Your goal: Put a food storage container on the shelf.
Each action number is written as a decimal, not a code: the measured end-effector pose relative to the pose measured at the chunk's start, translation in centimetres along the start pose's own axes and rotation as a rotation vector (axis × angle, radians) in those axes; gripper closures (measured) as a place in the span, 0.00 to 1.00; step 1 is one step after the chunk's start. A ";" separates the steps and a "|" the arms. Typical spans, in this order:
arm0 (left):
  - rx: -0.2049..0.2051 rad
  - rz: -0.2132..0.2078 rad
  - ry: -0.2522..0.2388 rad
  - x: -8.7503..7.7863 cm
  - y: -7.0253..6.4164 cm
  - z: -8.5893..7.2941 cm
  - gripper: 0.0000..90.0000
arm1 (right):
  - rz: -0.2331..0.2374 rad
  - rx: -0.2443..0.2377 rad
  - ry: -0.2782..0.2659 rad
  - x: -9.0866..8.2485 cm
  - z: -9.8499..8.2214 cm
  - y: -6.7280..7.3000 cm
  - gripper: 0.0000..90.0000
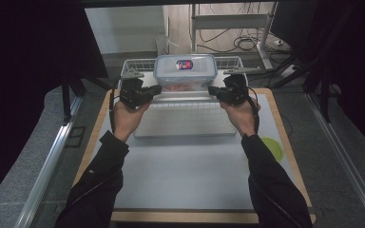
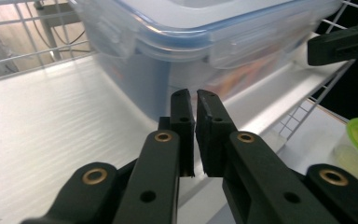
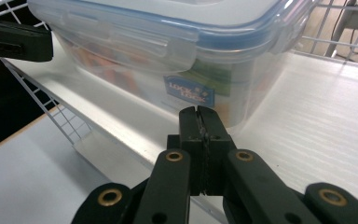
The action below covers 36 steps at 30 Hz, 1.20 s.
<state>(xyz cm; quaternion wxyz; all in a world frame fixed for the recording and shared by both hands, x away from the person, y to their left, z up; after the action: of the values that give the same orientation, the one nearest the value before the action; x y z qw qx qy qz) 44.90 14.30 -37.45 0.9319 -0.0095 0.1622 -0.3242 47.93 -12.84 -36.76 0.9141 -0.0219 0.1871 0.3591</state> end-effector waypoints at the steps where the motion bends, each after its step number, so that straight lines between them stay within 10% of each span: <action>1: 0.000 0.000 0.000 0.0 0.0 0.0 0.93 | 0.004 -0.003 -0.001 -0.1 0.0 0.1 0.98; 23: 0.163 -0.084 -0.001 -4.5 -3.8 -4.4 0.41 | 0.079 -0.069 -0.005 -4.0 -3.2 2.8 0.43; 36: 0.133 -0.125 0.002 -7.1 -5.4 -9.8 0.17 | 0.131 -0.107 0.024 -5.4 -7.4 3.9 0.20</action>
<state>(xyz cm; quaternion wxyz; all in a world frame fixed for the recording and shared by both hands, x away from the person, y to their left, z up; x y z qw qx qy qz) 33.39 15.21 -43.99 0.9083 0.0427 0.1405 -0.3918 39.29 -14.70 -41.37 0.8838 -0.0626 0.1795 0.4275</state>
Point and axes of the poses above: each handheld gripper's, and its own axes: x roughly forward along the jaws, z roughly out of its top, y roughly to its left, the point moved 4 cm from there along x, roughly forward along the jaws, and after that the axes turned 8 degrees about -y, right-handed, at the moved point
